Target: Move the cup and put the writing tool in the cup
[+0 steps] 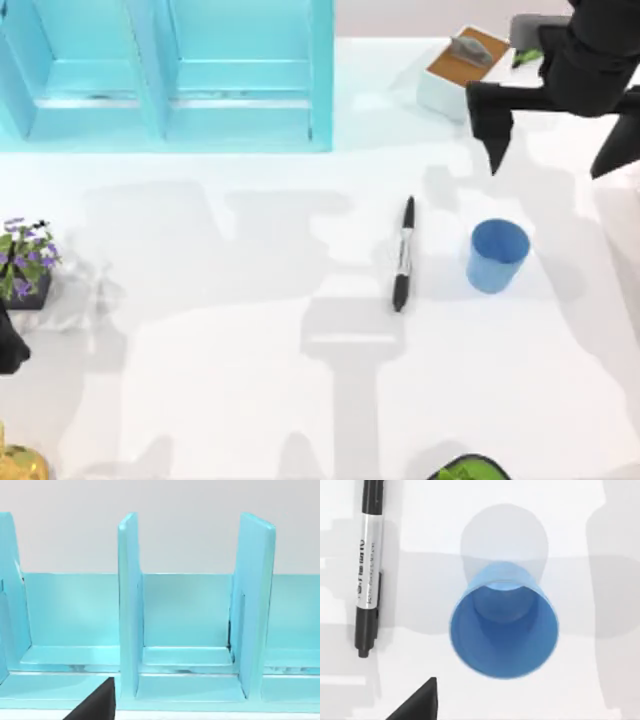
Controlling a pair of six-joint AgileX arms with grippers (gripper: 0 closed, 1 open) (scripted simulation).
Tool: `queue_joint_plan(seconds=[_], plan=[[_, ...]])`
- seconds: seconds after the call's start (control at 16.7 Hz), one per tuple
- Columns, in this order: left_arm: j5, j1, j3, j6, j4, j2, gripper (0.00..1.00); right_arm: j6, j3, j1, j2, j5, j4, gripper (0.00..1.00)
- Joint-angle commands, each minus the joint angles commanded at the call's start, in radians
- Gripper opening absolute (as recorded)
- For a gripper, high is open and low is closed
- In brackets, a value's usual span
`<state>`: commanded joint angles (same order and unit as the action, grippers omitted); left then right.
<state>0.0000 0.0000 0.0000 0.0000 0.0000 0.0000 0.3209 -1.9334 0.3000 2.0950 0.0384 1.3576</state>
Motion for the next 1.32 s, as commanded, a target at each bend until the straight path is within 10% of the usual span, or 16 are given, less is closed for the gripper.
queue_joint_plan(seconds=[0.72, 1.32], plan=[[0.000, 0.000, 0.000, 0.000, 0.000, 0.000, 1.00, 0.010, -0.257, 0.007, 0.008, -0.003, 0.247, 1.00], [0.000, 0.000, 0.000, 0.000, 0.000, 0.000, 1.00, 0.382, -0.803, 0.241, 0.548, -0.134, 0.406, 1.00]])
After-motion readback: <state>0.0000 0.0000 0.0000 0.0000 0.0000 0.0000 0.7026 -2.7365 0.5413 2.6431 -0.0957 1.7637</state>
